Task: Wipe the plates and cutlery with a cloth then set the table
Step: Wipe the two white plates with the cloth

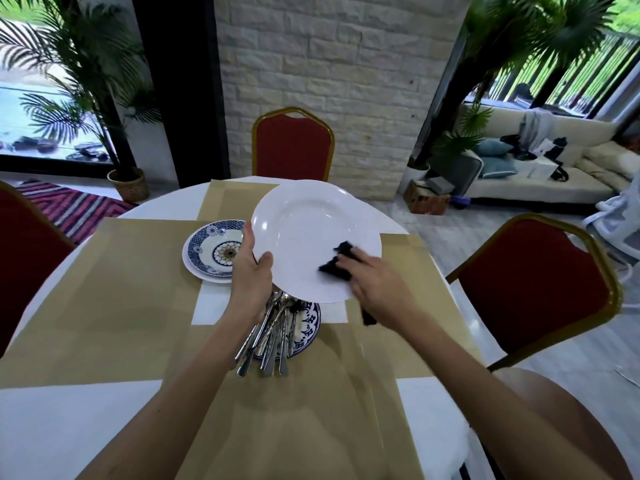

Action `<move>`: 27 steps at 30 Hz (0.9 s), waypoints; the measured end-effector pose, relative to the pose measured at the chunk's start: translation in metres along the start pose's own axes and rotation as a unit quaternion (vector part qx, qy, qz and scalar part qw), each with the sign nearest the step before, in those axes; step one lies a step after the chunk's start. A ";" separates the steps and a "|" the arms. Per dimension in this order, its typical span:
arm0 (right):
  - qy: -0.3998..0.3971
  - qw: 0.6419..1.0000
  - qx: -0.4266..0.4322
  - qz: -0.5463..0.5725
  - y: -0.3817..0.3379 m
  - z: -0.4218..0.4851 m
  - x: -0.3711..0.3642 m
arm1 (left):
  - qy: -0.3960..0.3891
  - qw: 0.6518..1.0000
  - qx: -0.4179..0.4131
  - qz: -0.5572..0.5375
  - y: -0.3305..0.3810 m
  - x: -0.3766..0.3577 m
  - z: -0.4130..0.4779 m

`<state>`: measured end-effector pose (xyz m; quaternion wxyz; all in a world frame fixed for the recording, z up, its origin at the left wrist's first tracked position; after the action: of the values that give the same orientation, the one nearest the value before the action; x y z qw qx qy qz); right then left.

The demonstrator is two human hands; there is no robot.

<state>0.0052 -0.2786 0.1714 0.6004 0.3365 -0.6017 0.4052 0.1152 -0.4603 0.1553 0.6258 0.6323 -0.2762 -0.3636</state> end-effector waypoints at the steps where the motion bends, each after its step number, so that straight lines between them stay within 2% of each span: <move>1: -0.011 0.999 -0.028 -0.010 0.013 0.003 0.008 | -0.007 1.000 0.005 0.006 -0.001 0.001 -0.001; 3: -0.062 0.995 -0.077 -0.018 0.033 0.011 0.021 | -0.033 0.999 0.019 0.015 -0.001 -0.001 -0.004; 6: -0.086 0.986 -0.126 -0.074 0.040 0.028 0.035 | -0.077 0.996 0.034 0.008 -0.001 -0.007 -0.008; 10: -0.103 0.982 -0.069 -0.141 0.033 0.057 0.024 | -0.131 0.989 0.062 -0.010 0.002 -0.010 -0.011; 15: -0.107 0.982 0.090 -0.129 -0.006 0.069 0.016 | -0.176 0.980 0.090 -0.039 0.001 -0.008 -0.018; 18: -0.060 0.983 0.034 -0.168 0.004 0.071 0.029 | -0.178 0.980 0.077 -0.054 0.007 -0.001 -0.022; 21: -0.034 0.989 -0.067 -0.127 0.018 0.073 0.031 | -0.168 0.983 0.054 -0.053 0.009 0.006 -0.020; 23: -0.042 0.991 -0.047 -0.115 0.010 0.071 0.028 | -0.177 0.982 0.058 -0.044 0.007 0.005 -0.017; 25: -0.053 0.986 0.022 -0.159 0.001 0.074 0.021 | -0.203 0.976 0.063 -0.034 0.007 -0.002 -0.019; 27: -0.060 0.980 0.053 -0.181 -0.004 0.076 0.018 | -0.217 0.974 0.063 -0.032 0.007 -0.008 -0.022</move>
<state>-0.0265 -0.3461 0.1936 0.6082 0.4949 -0.5433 0.3000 0.1289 -0.4412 0.1621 0.4980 0.5853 -0.4069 -0.4938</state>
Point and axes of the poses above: each hand's wrist, its own z-axis towards the middle knuckle, its own x-axis out of the back of the hand, y = z × x, the point moved 2 cm from there along z, towards the middle knuckle, and after that the axes turned 10 degrees about -y, right-handed, at the moved point
